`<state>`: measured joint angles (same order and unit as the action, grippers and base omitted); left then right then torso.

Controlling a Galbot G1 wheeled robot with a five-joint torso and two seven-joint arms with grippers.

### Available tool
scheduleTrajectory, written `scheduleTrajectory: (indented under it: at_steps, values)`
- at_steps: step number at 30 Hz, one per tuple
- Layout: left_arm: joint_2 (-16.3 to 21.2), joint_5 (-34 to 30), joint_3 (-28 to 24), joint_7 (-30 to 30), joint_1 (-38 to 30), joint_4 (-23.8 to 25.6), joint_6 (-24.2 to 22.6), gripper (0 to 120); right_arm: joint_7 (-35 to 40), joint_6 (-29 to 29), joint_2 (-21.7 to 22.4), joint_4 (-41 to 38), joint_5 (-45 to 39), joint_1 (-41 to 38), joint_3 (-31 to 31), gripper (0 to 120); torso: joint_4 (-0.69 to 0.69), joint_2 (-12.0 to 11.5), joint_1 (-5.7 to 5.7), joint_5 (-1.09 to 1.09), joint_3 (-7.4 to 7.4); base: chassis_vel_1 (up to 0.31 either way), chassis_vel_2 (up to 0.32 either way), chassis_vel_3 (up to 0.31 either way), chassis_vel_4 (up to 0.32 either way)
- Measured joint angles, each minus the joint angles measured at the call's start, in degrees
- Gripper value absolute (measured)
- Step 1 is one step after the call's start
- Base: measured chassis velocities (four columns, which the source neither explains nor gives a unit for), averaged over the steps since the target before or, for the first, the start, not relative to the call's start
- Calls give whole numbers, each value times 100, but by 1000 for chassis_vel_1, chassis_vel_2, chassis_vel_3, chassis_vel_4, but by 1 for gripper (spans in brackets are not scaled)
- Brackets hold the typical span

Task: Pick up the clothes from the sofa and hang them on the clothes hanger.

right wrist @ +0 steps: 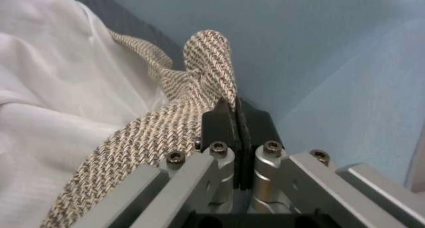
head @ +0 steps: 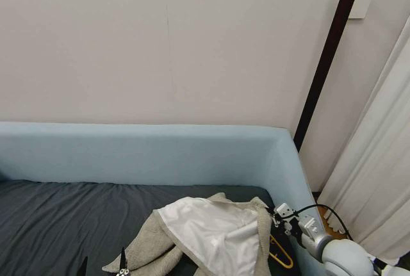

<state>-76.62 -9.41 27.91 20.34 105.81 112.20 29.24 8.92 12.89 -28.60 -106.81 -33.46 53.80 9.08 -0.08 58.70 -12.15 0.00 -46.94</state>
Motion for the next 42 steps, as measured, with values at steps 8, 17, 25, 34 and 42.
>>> scheduleTrajectory:
  at_steps: [8, 17, 25, 34, 42]
  values:
    - [902, -1079, -150, -11, -535, -33, -690, 100, 1, -201, -125, 2, 205, 44, -29, 0, -1, 0, 0, 0, 0, 0, 0, 0, 0]
    - [2577, -3630, -572, -737, -2213, -909, -1646, 99, 5, -338, -56, 16, 163, 157, -68, 0, -5, 0, 0, -3, -1, 0, 0, 0, 0]
    - [3238, -4825, -1496, -1492, -3988, -2147, -2327, 99, -62, -446, -87, 85, 137, -62, 147, 0, 1, 0, 0, 0, -1, 0, 0, 0, 0]
    - [3269, -4952, -3000, -2384, -5770, -3592, -2406, 100, -88, -512, -13, -6, 111, 2, 88, 0, -3, -1, -1, -3, -2, 0, 0, 0, 0]
    - [2766, -4477, -4615, -4128, -7452, -5755, -2032, 100, -64, -577, 102, -287, 114, 378, -340, 0, -1, -1, -1, 3, -1, 0, 0, 0, 0]
